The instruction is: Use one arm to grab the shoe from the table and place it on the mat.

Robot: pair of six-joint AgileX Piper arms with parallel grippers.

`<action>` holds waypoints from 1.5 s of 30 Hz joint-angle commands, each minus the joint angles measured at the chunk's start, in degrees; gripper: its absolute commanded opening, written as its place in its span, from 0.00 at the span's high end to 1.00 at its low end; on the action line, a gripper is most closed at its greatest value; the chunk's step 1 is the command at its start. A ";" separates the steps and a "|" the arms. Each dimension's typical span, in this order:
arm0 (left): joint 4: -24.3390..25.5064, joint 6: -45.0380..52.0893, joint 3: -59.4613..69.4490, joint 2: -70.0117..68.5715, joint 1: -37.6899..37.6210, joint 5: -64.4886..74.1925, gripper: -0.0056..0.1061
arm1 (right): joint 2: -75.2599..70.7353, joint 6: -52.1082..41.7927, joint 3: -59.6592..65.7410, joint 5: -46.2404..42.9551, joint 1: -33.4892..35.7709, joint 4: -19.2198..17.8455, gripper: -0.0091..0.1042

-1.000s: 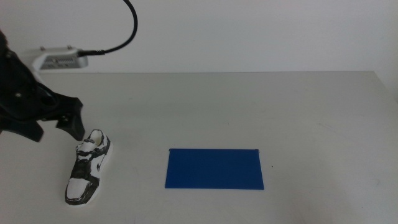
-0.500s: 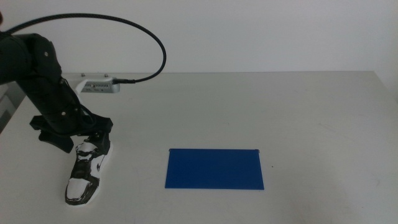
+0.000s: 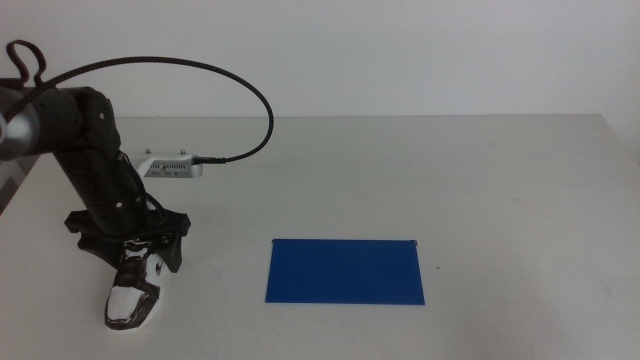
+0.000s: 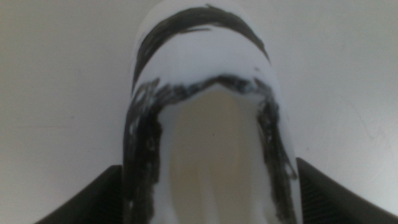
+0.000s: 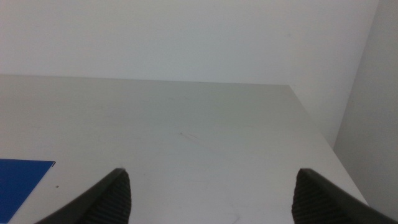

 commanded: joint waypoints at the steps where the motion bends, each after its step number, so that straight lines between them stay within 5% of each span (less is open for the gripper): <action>1: -0.22 -0.68 -1.51 -2.59 -0.20 -0.12 0.26 | -1.20 -0.73 -0.54 -4.52 -0.26 -0.49 0.33; 13: 2.39 -2.59 -1.64 -4.38 -0.68 0.93 0.97 | -1.20 -0.73 -0.54 -4.52 -0.26 -0.49 0.33; 24: 7.51 -3.55 -9.21 -6.51 -6.99 11.43 0.96 | -1.20 -0.73 -0.54 -4.52 -0.26 -0.49 0.33; 45: 6.98 -30.89 -22.75 -2.96 -28.93 15.22 0.96 | -1.20 -0.73 -0.54 -4.52 -0.26 -0.49 0.33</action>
